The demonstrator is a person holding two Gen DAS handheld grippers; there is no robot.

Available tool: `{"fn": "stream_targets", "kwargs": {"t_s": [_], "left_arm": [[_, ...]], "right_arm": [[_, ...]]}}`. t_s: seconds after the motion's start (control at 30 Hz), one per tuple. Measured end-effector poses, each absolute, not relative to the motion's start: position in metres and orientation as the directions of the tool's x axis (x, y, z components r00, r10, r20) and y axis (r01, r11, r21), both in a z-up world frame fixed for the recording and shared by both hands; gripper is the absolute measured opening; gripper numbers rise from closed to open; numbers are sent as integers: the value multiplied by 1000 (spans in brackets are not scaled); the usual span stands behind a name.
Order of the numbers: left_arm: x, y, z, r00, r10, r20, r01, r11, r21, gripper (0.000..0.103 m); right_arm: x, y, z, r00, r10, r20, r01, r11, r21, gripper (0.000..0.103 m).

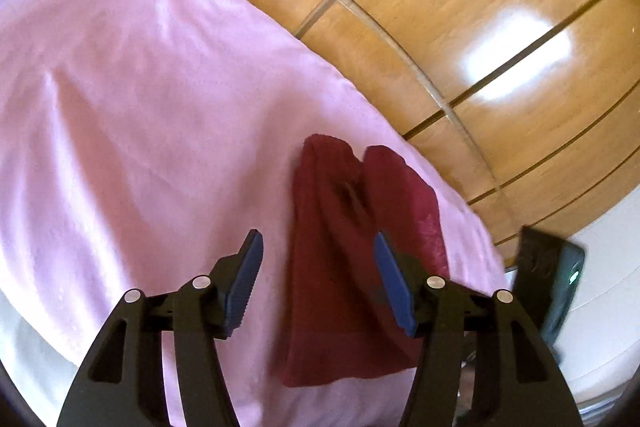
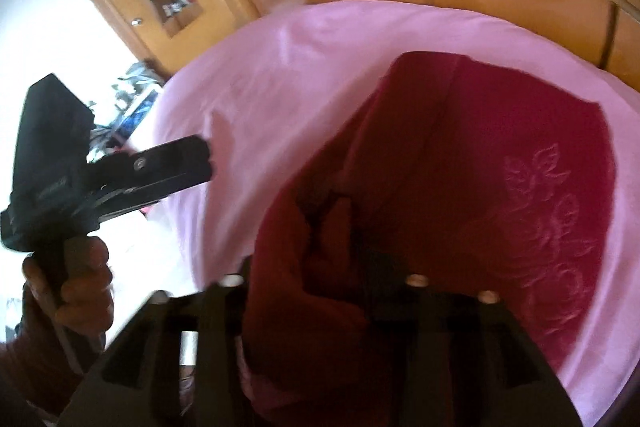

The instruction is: Fold small clothes

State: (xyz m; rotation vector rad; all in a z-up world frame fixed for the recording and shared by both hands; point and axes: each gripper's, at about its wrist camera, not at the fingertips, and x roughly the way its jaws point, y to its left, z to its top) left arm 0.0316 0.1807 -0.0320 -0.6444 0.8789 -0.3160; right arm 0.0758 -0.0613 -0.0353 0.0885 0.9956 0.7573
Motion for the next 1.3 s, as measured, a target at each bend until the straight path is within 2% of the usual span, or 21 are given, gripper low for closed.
{"fn": "stream_targets", "kwargs": {"t_s": [0.2,0.33,0.4,0.6,0.67,0.77,0.8,0.83,0.87,0.9,1.0,1.13,1.2,1.27,1.3], "left_arm": [[40,178,-37,542,-626,-560,26,679,-734,57],[39,168,-30,514,-684,-517,63,631,-773,58],[44,160,-26,496,-711,-498,85,611,-787,66],[50,121,-19,412,-736,-537,127,630,-766,70],[45,105,-14,394,-702,-593,160,688,-708,75],[38,87,-12,394,-610,-688,188,786,-590,76],[36,82,-14,398,-574,-716,194,815,-545,70],[35,77,-16,401,-530,-747,206,847,-491,57],[34,69,-19,397,-478,-783,229,878,-420,26],[33,67,-23,397,-449,-800,240,893,-382,17],[21,82,-31,442,-376,-814,230,925,-302,14],[4,117,-67,418,-440,-795,130,895,-427,14],[-1,121,-65,436,-458,-775,125,884,-451,16],[2,126,-53,463,-494,-737,125,859,-497,18],[5,127,-46,476,-501,-723,133,853,-504,24]], "right_arm": [[43,-114,-15,296,748,-594,-556,641,529,65],[18,-170,-21,375,694,-615,-484,712,509,65],[9,-193,-33,397,657,-641,-431,750,502,63],[4,-209,-64,420,582,-697,-352,812,466,63],[3,-202,-65,429,571,-700,-366,818,444,63],[6,-184,-63,433,568,-700,-393,817,421,63],[7,-182,-64,431,570,-700,-403,815,416,63],[8,-176,-66,423,575,-700,-416,810,414,63],[4,-180,-65,424,571,-703,-424,811,403,64],[2,-175,-65,425,565,-707,-440,811,384,65],[-2,-167,-69,399,585,-706,-469,792,391,65],[-3,-150,-86,385,540,-749,-481,809,336,68],[-1,-150,-84,382,549,-744,-479,806,348,75],[1,-154,-82,382,551,-742,-478,805,351,76],[2,-156,-81,381,552,-741,-477,804,354,77]]}}
